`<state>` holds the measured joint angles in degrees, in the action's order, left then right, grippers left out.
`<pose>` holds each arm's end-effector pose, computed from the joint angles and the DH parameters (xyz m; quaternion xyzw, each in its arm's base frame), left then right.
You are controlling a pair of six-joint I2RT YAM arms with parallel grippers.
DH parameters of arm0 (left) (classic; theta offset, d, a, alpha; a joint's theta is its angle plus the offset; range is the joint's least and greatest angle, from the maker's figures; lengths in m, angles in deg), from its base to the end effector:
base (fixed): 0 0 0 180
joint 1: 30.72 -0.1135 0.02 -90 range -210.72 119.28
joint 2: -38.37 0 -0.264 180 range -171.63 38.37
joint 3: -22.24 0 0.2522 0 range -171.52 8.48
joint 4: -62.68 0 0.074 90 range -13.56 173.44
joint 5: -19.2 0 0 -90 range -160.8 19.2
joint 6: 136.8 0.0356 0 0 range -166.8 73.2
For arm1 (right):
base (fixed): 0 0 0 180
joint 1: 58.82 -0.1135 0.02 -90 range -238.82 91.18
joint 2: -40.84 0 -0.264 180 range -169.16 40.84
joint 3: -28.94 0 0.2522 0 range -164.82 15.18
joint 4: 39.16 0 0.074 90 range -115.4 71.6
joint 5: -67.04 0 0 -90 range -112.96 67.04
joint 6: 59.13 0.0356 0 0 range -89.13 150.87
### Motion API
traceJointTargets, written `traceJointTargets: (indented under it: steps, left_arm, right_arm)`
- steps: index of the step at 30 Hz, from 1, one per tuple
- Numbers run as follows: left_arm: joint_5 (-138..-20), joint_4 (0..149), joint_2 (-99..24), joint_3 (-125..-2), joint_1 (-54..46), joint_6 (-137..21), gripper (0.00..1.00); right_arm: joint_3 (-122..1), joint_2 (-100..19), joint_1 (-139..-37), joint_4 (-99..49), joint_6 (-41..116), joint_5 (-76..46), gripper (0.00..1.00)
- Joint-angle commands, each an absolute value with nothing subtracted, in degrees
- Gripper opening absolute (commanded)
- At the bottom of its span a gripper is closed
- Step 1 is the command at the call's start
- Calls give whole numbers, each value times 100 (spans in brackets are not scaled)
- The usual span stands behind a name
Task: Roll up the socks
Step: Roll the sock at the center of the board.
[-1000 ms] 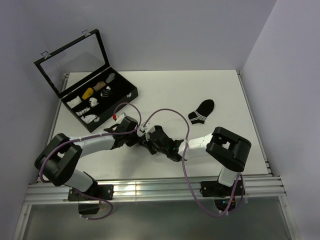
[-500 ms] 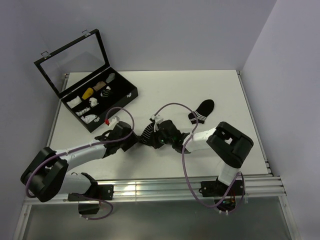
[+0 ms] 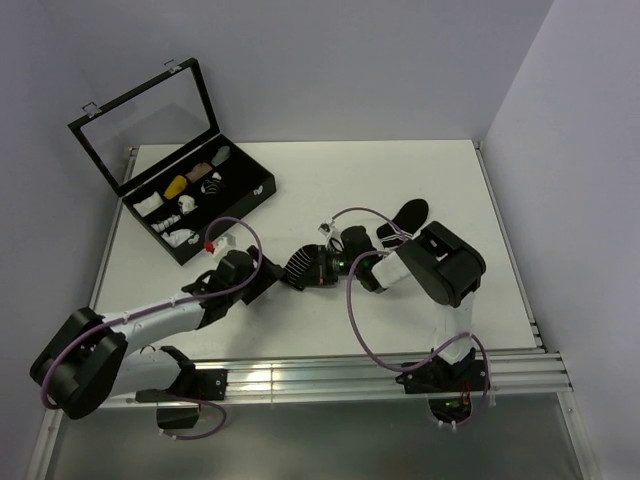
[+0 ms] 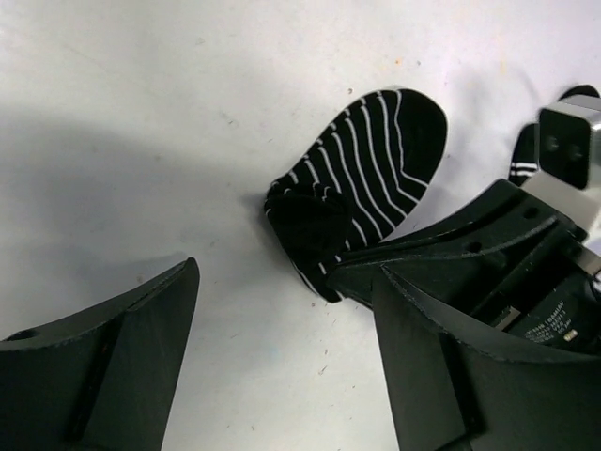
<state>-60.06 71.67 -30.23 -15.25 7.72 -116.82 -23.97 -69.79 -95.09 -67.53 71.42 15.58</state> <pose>0.1788 -0.1334 0.1588 -0.2836 0.8579 -0.2912 0.3143 0.2582 0.2169 0.0974 -0.1361 0.8205 0.5193 0.1965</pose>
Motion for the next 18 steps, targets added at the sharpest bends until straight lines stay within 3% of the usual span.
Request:
traceJointTargets:
  steps: [1,15,18]
  left_arm:
    - [-6060,6528,-3255,-1552,778,-11431,78]
    - [-6157,6291,-4240,-1850,778,-11281,65]
    - [-6122,6387,-4433,-1956,778,-11263,58]
  right_arm:
    - [-2322,-7279,-9337,-7128,7770,2098,0]
    - [-2577,-7368,-9178,-6207,7728,1984,0]
    - [-2577,-7368,-9169,-6205,7718,1984,0]
